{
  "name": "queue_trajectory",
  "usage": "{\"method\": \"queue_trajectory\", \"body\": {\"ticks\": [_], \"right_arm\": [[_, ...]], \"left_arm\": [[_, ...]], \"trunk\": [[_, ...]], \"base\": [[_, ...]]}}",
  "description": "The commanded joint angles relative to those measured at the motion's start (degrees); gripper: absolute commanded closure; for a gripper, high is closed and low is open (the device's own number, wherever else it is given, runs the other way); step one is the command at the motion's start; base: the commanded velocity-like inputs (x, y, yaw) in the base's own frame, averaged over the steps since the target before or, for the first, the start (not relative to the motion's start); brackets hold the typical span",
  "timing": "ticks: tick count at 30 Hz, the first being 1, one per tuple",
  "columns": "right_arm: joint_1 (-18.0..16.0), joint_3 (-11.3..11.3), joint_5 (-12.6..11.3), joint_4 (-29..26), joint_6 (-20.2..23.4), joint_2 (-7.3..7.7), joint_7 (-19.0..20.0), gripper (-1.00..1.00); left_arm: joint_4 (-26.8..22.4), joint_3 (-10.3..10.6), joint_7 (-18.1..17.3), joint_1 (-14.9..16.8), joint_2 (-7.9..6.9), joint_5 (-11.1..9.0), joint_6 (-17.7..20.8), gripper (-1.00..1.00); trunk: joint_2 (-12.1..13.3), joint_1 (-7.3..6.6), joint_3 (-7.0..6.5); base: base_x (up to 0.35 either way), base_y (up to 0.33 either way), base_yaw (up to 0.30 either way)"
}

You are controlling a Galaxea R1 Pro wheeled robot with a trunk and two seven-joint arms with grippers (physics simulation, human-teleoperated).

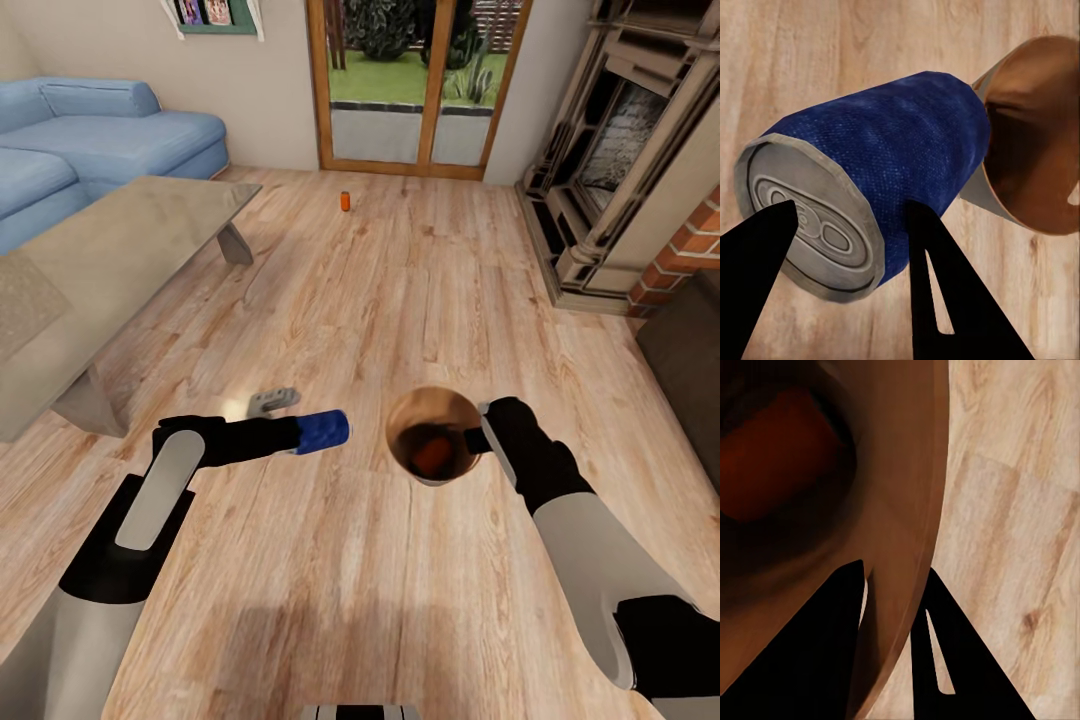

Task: Put the three can of soda from the living room inside the tash can in the kitchen.

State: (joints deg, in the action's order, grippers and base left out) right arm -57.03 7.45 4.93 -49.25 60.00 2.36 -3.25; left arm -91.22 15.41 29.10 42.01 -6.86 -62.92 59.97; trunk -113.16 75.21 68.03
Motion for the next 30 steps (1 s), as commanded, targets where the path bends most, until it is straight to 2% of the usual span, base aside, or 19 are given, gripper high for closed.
{"method": "queue_trajectory", "body": {"ticks": [1,8,30], "right_arm": [[-0.03,0.14,-0.3,0.09,0.0,-0.02,0.14,1.0],[0.05,1.01,-0.27,1.58,0.0,-0.38,0.07,1.0],[0.07,1.6,-0.27,3.11,0.0,-3.06,0.0,1.0]], "left_arm": [[0.0,-0.03,-0.61,0.0,0.0,0.06,0.03,1.0],[-0.01,-0.17,-5.17,0.0,0.48,-0.25,0.03,1.0],[-0.01,-0.13,-13.77,0.1,0.94,-0.27,0.03,1.0]], "trunk": [[0.0,-0.01,-0.01],[0.0,-0.01,-0.01],[0.0,-0.01,-0.01]], "base": [[0.0,0.0,0.0],[0.0,0.0,0.0],[0.0,0.0,0.0]]}}
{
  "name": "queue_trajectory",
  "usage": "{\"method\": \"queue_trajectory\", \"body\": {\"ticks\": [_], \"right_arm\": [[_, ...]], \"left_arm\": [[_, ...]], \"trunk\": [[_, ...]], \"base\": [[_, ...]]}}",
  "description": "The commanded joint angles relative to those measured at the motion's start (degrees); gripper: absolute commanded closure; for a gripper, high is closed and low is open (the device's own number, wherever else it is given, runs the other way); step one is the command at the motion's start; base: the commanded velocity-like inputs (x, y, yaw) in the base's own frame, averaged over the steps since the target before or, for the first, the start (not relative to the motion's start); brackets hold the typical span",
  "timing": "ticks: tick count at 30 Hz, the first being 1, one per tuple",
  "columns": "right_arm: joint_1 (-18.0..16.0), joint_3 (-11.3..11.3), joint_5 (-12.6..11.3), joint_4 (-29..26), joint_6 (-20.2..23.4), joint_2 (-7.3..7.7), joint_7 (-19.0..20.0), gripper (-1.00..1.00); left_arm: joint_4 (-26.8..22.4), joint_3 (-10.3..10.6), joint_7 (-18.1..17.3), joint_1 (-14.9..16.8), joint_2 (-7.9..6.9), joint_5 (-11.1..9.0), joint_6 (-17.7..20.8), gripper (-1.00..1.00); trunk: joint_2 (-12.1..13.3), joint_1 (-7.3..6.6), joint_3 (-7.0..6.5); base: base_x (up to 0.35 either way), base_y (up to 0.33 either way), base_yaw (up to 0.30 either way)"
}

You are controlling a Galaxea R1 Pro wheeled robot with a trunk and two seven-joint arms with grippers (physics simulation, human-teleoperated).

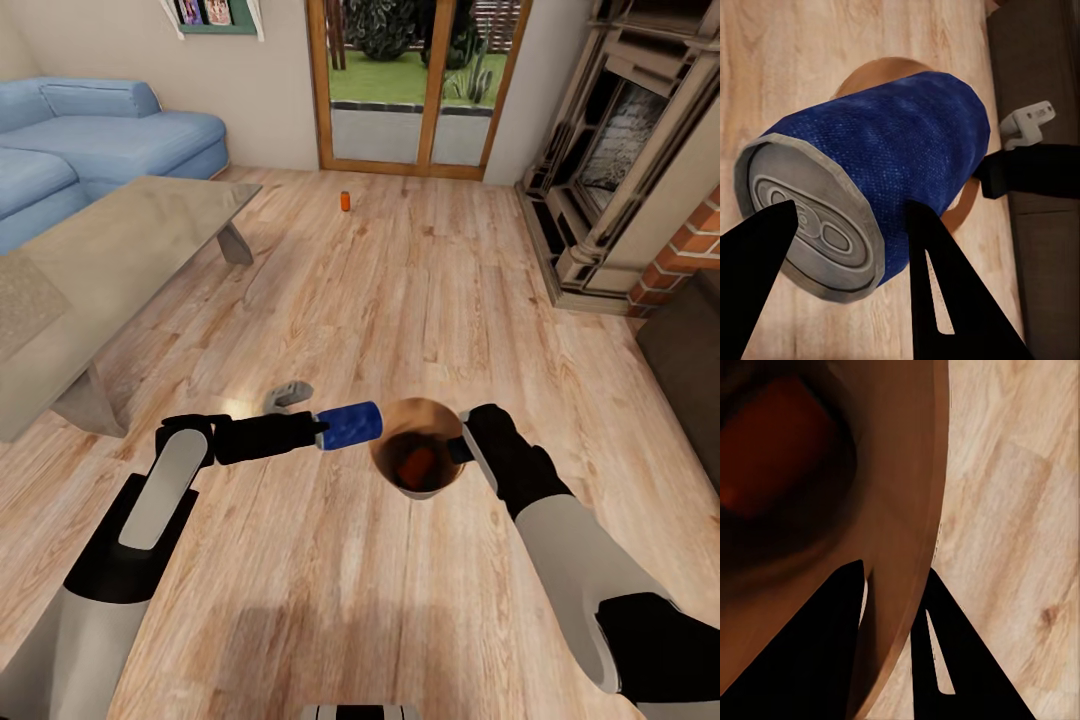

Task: Put the three can of soda from the living room inside the tash can in the kitchen.

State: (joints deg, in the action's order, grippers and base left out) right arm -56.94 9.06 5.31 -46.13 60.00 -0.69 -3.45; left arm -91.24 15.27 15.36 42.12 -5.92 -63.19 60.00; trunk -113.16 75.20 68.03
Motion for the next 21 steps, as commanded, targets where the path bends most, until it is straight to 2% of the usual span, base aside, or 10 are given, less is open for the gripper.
{"method": "queue_trajectory", "body": {"ticks": [1,6,10,17,18,19,21], "right_arm": [[-0.02,0.0,-0.65,0.0,0.0,-0.12,0.18,1.0],[-0.03,0.03,-0.64,0.06,0.0,-1.43,-0.72,1.0],[-0.02,0.0,-0.65,0.1,0.0,-2.74,-2.96,1.0],[-0.02,-0.01,-0.7,0.09,0.0,-3.26,-3.61,1.0],[-0.02,-0.01,-0.72,0.1,0.0,-3.26,-3.63,1.0],[-0.03,-0.01,-0.73,0.09,0.0,-3.28,-3.62,1.0],[-0.02,-0.01,-0.73,0.1,0.0,-3.27,-3.6,1.0]], "left_arm": [[0.01,0.0,-0.13,0.01,0.04,0.0,0.0,1.0],[0.03,0.02,-0.43,0.04,0.66,0.0,0.0,1.0],[0.05,0.02,-0.54,0.06,1.0,0.0,0.0,1.0],[0.08,0.29,-0.67,-0.01,2.1,0.0,0.0,1.0],[0.09,1.14,-0.68,-0.01,2.33,0.03,0.0,-1.0],[0.09,2.65,-0.67,-0.01,2.45,0.06,0.0,-1.0],[0.11,3.52,-0.62,-0.02,2.52,0.07,0.0,-1.0]], "trunk": [[0.0,0.0,-0.01],[0.0,0.0,-0.01],[0.0,0.0,-0.01],[0.0,0.0,-0.01],[0.0,0.0,-0.01],[0.0,0.0,-0.01],[0.0,0.0,-0.01]], "base": [[0.0,0.0,0.0],[0.0,0.0,0.0],[0.0,0.0,0.0],[0.0,0.0,0.0],[0.0,0.0,0.0],[0.0,0.0,0.0],[0.0,0.0,0.0]]}}
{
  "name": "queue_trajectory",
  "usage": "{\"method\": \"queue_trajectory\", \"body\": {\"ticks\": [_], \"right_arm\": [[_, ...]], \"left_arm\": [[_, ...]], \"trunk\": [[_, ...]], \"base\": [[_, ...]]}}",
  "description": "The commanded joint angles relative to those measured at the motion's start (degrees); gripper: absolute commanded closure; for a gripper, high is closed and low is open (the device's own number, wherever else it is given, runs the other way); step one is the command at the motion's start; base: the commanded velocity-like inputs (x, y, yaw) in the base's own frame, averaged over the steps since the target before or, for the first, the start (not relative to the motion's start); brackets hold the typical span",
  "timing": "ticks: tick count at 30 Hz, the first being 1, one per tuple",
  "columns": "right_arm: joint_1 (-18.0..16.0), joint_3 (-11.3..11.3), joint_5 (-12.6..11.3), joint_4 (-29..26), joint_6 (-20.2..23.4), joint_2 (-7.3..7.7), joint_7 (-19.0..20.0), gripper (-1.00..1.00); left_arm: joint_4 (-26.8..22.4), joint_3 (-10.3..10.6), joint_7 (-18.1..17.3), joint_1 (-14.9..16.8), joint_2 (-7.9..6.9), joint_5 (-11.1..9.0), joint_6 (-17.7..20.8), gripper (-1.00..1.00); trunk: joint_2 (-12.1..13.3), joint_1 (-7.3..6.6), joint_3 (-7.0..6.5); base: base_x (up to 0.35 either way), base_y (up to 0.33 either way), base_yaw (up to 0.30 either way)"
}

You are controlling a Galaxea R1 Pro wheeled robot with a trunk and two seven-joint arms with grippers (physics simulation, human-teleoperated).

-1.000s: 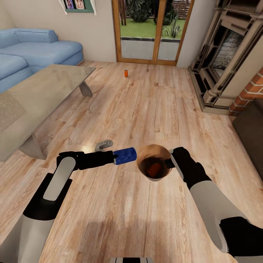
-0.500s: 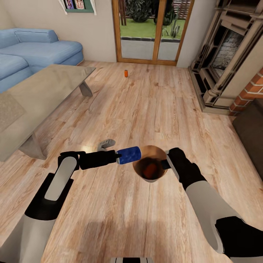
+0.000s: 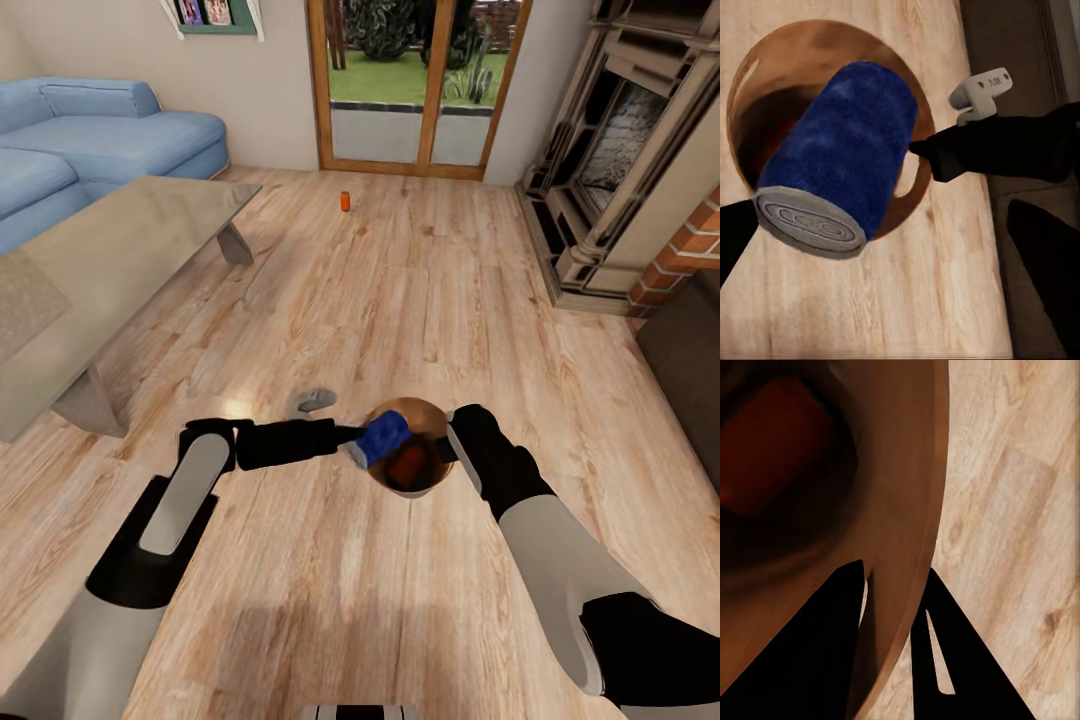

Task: Put the three can of soda from the living room inside the tash can in the kitchen.

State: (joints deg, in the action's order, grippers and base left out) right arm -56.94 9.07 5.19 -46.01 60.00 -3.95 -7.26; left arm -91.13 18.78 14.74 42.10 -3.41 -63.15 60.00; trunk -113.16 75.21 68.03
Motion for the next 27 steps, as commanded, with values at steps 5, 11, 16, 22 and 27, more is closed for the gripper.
{"method": "queue_trajectory", "body": {"ticks": [5,11,16,22,27], "right_arm": [[-0.02,-0.01,-0.62,-0.02,0.0,-0.01,0.22,1.0],[-0.01,-0.01,-0.62,-0.02,0.0,-0.09,0.23,1.0],[-0.01,-0.01,-0.62,-0.04,0.0,-0.05,0.2,1.0],[-0.01,-0.25,-0.57,-0.04,0.0,0.08,0.18,1.0],[-0.03,-0.5,-0.57,-0.06,0.0,0.53,0.26,1.0]], "left_arm": [[0.06,1.28,0.09,0.02,0.31,0.04,0.0,-1.0],[0.08,1.58,0.14,0.01,0.3,0.08,0.0,-1.0],[0.08,1.51,0.36,-0.05,-0.17,0.38,0.0,-1.0],[0.27,1.03,0.68,-0.07,-0.35,0.74,0.0,-1.0],[0.42,0.88,0.89,-0.07,-0.56,2.09,0.0,-1.0]], "trunk": [[0.0,0.0,-0.01],[0.0,0.0,-0.01],[0.0,0.0,-0.01],[0.0,0.0,-0.01],[0.0,0.0,-0.01]], "base": [[0.0,0.0,0.0],[0.0,0.0,0.0],[0.0,0.0,0.0],[0.0,0.0,0.0],[0.0,0.0,0.0]]}}
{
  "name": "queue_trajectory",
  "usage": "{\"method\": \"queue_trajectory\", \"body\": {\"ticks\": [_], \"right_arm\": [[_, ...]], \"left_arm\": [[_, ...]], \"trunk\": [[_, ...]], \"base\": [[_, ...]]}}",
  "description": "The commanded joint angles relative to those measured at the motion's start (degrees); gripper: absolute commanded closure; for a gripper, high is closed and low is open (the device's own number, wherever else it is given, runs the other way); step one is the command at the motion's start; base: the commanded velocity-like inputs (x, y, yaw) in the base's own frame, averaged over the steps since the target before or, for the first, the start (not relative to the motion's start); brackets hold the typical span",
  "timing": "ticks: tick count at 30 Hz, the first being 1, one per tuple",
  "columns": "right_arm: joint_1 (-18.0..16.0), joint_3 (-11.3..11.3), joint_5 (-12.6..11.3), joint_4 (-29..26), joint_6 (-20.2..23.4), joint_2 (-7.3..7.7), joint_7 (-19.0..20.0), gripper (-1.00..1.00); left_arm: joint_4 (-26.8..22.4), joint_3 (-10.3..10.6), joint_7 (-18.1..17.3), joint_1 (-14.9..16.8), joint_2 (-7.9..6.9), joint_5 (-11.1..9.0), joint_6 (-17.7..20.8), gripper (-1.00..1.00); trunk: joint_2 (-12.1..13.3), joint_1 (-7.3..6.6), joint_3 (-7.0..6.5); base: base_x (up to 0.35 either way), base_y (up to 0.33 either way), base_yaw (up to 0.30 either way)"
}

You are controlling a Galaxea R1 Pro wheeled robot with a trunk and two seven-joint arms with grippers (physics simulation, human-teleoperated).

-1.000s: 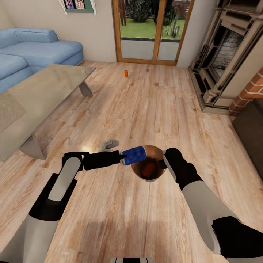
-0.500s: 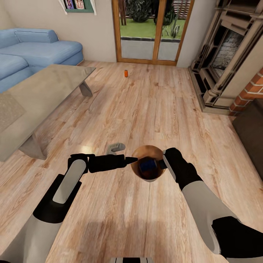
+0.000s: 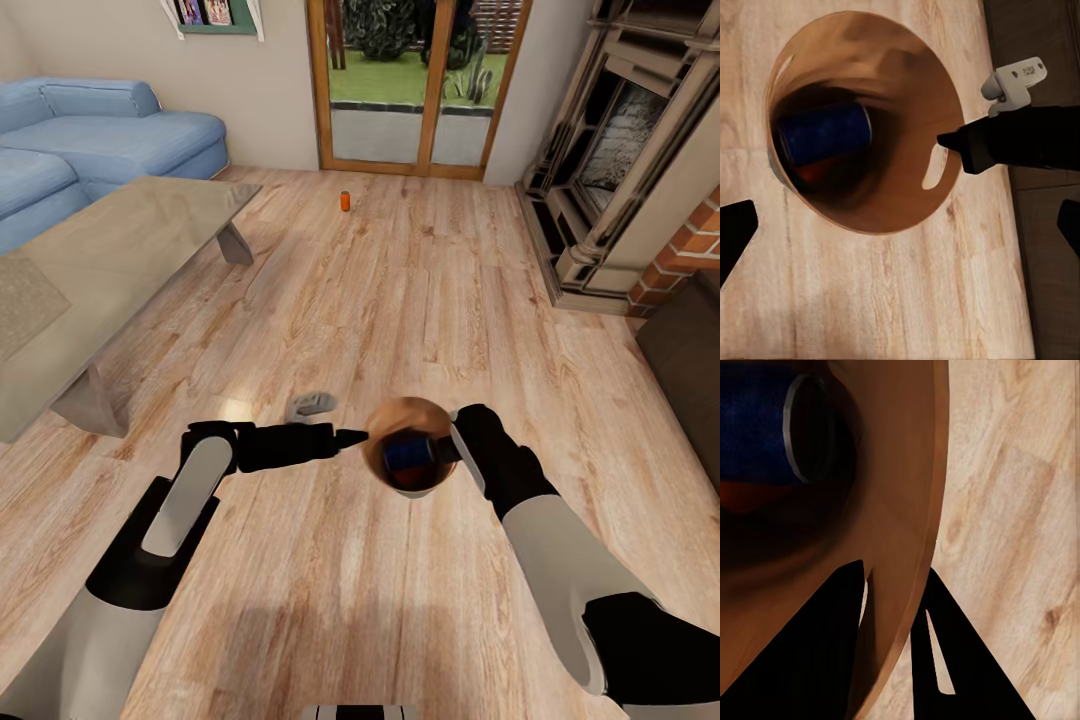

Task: Put the three can of soda from the living room inside the tash can in the kitchen.

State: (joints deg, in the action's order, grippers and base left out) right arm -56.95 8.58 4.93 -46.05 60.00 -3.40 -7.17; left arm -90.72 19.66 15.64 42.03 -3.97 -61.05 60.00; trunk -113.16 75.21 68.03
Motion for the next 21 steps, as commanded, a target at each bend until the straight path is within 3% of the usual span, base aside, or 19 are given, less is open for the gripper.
{"method": "queue_trajectory", "body": {"ticks": [1,2,4,5,6,7,10,13,16,19,21], "right_arm": [[-0.03,-0.14,-0.32,-0.04,0.0,0.14,0.19,1.0],[-0.04,-0.21,-0.33,-0.05,0.0,0.22,0.2,1.0],[-0.06,-0.36,-0.35,-0.07,0.0,1.09,0.26,1.0],[-0.07,-0.39,-0.35,-0.08,0.0,1.41,0.27,1.0],[-0.06,-0.46,-0.35,-0.13,0.0,2.32,0.29,1.0],[-0.07,-0.48,-0.35,-0.14,0.0,2.68,0.31,1.0],[-0.06,-0.54,-0.58,-0.16,0.0,4.65,0.48,1.0],[-0.06,-0.56,-0.65,-0.2,0.0,5.76,0.55,1.0],[-0.06,-0.58,-0.69,-0.24,0.0,6.84,0.7,1.0],[-0.02,-1.42,-0.77,-0.26,0.0,8.39,0.88,1.0],[-0.01,-3.19,-0.78,-0.28,0.0,9.16,0.99,1.0]], "left_arm": [[0.04,-0.02,0.03,-0.01,-0.06,1.38,0.0,-1.0],[0.05,-0.03,0.04,-0.01,-0.08,2.27,0.0,-1.0],[0.1,-0.04,0.1,-0.02,-0.13,6.65,0.0,-1.0],[0.12,-0.05,0.12,-0.02,-0.14,7.87,0.0,-1.0],[0.15,-0.05,0.15,-0.06,-0.15,11.66,0.0,-1.0],[0.16,-0.05,0.16,-0.09,-0.15,12.91,0.0,-1.0],[0.28,-0.11,0.17,-1.07,-0.16,19.09,-0.74,-1.0],[0.33,-0.13,0.18,-1.94,-0.16,22.85,-2.2,-1.0],[0.35,-0.19,0.22,-2.31,-0.27,24.62,-2.85,-1.0],[0.36,-0.21,1.76,-2.5,-1.95,25.65,-4.23,-1.0],[0.43,-0.13,4.78,-2.6,-2.8,26.82,-6.4,-1.0]], "trunk": [[0.0,0.0,0.0],[0.0,0.0,0.0],[0.0,0.0,0.0],[0.0,0.0,0.0],[0.0,0.0,0.0],[0.0,0.0,0.0],[0.0,0.0,0.0],[0.0,0.0,0.0],[0.0,0.0,0.0],[0.0,0.0,0.0],[0.0,0.0,0.0]], "base": [[0.0,0.0,0.0],[0.0,0.0,0.0],[0.0,0.0,0.0],[0.0,0.0,0.0],[0.0,0.0,0.0],[0.0,0.0,0.0],[0.0,0.0,0.0],[0.0,0.0,0.0],[0.0,0.0,0.0],[0.0,0.0,0.0],[0.0,0.0,0.0]]}}
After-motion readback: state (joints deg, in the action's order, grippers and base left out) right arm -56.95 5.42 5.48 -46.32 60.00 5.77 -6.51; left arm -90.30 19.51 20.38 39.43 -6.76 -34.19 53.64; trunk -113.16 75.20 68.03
